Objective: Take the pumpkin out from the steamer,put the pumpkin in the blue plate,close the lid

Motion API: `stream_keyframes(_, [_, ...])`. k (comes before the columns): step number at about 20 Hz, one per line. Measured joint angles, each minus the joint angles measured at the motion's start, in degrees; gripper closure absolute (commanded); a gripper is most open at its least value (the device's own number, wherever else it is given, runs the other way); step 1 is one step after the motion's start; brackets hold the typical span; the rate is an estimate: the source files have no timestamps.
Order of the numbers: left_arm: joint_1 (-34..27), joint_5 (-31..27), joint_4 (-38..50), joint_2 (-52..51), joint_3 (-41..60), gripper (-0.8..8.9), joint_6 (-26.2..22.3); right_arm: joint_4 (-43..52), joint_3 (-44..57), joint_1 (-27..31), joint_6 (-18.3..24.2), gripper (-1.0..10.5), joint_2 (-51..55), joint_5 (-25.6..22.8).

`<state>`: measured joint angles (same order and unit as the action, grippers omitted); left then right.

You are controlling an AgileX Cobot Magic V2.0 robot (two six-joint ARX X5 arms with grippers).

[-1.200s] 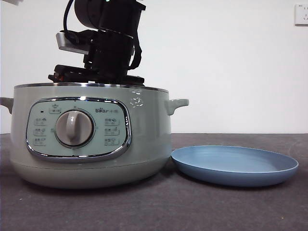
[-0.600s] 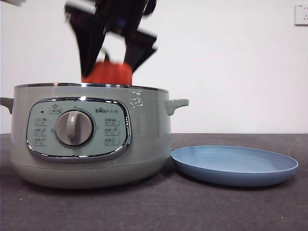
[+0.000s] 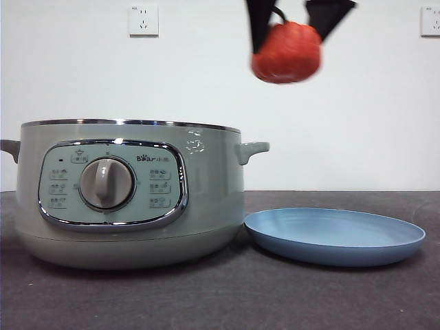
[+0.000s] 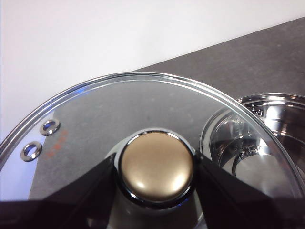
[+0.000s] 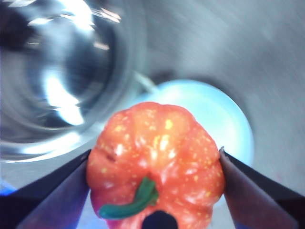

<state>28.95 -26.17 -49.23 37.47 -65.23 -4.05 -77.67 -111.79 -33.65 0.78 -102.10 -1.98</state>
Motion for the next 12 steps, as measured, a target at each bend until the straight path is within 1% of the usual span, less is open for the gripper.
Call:
stream_keyframes(2, [0.0,0.2,0.0,0.0,0.0,8.22,0.0,0.0,3.7,1.6,-1.2,9.6,0.9,-2.5])
stream_keyframes(4, [0.0,1.3,0.0,0.0,0.0,8.22,0.1,0.1,8.3,1.8,-2.0,9.6,2.5,-6.1])
stream_keyframes(5, [0.0,1.9,0.0,0.0,0.0,8.22,0.2,0.9,11.3,1.8,-2.5,9.6,3.9,-7.1])
stream_keyframes(9, [0.0,2.9,0.5,0.0,0.0,8.22,0.7,12.3,24.6,2.6,-3.6,9.6,10.4,-7.2])
stream_keyframes(12, [0.0,3.0,1.0,0.0,0.0,8.22,0.7,20.8,33.7,2.6,-4.2,9.5,11.9,-7.0])
